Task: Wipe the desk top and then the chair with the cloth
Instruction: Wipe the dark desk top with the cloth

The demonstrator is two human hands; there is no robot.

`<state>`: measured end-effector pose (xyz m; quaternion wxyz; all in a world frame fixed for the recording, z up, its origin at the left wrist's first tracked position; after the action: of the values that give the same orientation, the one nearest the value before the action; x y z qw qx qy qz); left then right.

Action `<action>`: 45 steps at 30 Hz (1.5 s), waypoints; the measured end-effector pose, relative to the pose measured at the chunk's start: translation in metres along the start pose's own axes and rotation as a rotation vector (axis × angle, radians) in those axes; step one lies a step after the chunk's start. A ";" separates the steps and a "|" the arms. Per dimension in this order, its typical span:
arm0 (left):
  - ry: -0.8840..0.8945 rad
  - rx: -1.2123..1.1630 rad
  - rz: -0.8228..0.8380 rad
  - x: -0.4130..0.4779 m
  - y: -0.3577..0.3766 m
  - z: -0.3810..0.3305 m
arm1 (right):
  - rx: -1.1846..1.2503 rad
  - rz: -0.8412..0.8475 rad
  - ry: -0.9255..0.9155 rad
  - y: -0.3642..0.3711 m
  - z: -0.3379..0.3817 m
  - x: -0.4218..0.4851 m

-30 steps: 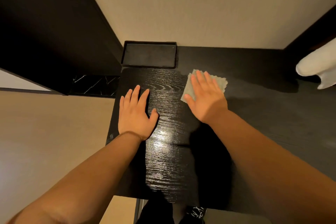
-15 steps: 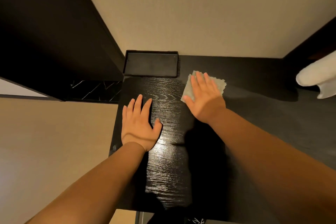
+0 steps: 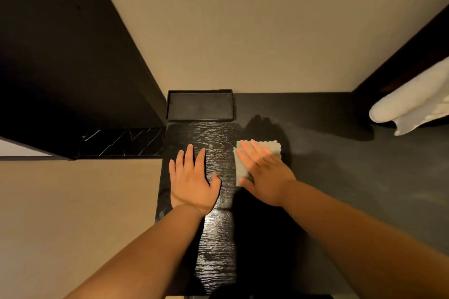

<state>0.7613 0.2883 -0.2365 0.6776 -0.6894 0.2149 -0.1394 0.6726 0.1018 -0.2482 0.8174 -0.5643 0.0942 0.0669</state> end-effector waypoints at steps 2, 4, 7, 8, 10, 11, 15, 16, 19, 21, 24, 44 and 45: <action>-0.004 0.020 0.020 0.001 0.002 0.000 | -0.012 0.035 0.036 -0.006 -0.010 0.018; -0.001 0.035 0.034 0.001 0.006 -0.001 | 0.012 0.033 0.122 -0.016 -0.027 0.042; 0.000 0.025 0.039 0.002 0.006 0.000 | 0.052 0.019 0.228 -0.023 -0.045 0.067; -0.004 0.009 0.035 0.004 0.004 -0.001 | 0.068 -0.001 0.236 -0.023 -0.045 0.068; 0.008 -0.035 0.019 0.010 -0.003 -0.003 | 0.073 -0.063 0.206 -0.023 -0.031 0.058; 0.028 -0.060 0.006 0.016 -0.006 -0.005 | 0.054 -0.092 0.166 -0.020 -0.022 0.048; 0.134 -0.083 0.018 0.051 -0.011 -0.012 | -0.043 -0.069 0.010 -0.013 -0.006 0.029; 0.151 -0.076 0.028 0.059 -0.011 -0.013 | -0.053 -0.047 -0.005 -0.014 -0.011 0.034; 0.178 -0.076 0.003 0.080 -0.011 -0.014 | -0.033 -0.047 0.019 -0.025 -0.032 0.060; 0.183 -0.084 -0.050 0.086 -0.011 -0.013 | 0.041 -0.051 0.104 -0.034 -0.044 0.083; 0.176 -0.074 -0.082 0.084 -0.009 -0.014 | 0.080 -0.066 0.157 -0.037 -0.046 0.098; 0.147 -0.068 -0.087 0.088 -0.008 -0.012 | 0.031 -0.166 0.031 -0.037 -0.035 0.080; 0.147 -0.069 -0.083 0.089 -0.008 -0.011 | 0.034 -0.156 0.019 -0.039 -0.036 0.083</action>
<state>0.8336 0.2354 -0.2372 0.6294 -0.7086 0.2400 -0.2103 0.7586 0.0543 -0.2446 0.8287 -0.5565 0.0591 -0.0039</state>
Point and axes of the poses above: each hand's wrist, its own x-axis towards the middle knuckle, its own y-axis out of the palm, z = x × y, the point moved 6 cm from there along x, towards the middle knuckle, and after that the axes turned 10 degrees about x, right-handed, at the moved point
